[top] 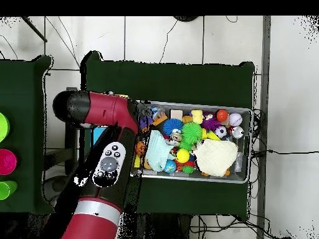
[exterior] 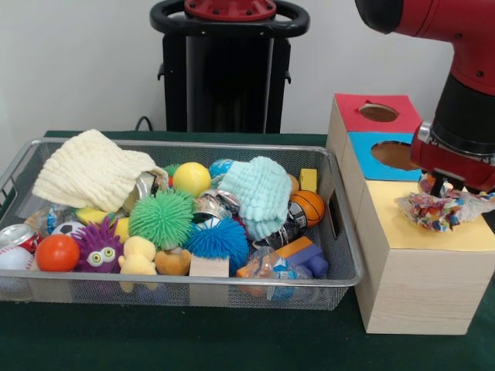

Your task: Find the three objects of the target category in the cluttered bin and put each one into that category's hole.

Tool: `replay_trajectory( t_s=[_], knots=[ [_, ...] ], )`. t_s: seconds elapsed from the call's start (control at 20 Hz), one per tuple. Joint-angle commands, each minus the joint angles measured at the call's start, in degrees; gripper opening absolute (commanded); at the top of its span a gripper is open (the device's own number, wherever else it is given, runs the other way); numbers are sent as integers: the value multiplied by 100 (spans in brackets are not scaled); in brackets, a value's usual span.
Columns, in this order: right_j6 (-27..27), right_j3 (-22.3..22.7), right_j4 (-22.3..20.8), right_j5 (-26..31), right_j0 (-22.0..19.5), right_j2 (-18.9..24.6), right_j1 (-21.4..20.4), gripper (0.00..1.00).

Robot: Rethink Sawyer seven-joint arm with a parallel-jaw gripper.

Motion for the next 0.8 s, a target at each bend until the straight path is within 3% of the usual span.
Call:
replay_trajectory(
  t_s=[0.05,0.45,0.8],
  knots=[
    [677,-273,-208,1173,-235,304,-385,0],
    [627,-474,-355,1857,-322,258,-742,0],
    [695,-549,-419,1770,-383,327,-673,0]
  ],
)
